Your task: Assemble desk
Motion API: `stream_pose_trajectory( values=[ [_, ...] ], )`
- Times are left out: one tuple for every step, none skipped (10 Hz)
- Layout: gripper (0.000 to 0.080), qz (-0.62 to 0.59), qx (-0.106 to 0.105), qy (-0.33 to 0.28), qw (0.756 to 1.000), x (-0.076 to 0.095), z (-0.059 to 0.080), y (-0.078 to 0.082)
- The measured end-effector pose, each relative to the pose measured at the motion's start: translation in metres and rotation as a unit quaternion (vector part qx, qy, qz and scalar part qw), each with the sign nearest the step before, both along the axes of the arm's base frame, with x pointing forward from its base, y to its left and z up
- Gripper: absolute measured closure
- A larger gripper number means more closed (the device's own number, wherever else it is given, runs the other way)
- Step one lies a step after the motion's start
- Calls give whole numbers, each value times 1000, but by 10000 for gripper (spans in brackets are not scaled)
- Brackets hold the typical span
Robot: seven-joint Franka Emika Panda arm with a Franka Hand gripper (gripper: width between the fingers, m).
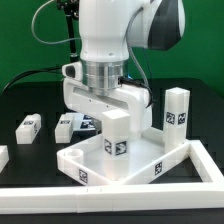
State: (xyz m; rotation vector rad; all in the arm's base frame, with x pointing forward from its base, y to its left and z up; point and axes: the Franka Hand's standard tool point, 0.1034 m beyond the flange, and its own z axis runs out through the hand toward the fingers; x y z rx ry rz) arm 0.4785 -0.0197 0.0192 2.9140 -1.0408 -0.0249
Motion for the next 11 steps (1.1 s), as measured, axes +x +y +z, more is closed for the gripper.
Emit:
stream_pose_trajectory(
  values=[
    [735, 57, -4, -9, 998, 7, 2, 2],
    [736, 104, -6, -15, 994, 14, 2, 9],
    [736, 120, -8, -14, 993, 18, 2, 10],
    [736, 146, -13, -12, 989, 23, 3, 10],
    [736, 158, -16, -9, 987, 23, 3, 10],
    [736, 190, -17, -9, 982, 23, 3, 9],
    [736, 221, -17, -7, 975, 23, 3, 8],
    [736, 240, -17, -5, 970, 23, 3, 8],
    [736, 285, -17, -2, 958, 23, 3, 7],
    [736, 313, -17, 0, 949, 23, 3, 6],
    [736, 337, -18, 1, 941, 25, 3, 6]
  ],
)
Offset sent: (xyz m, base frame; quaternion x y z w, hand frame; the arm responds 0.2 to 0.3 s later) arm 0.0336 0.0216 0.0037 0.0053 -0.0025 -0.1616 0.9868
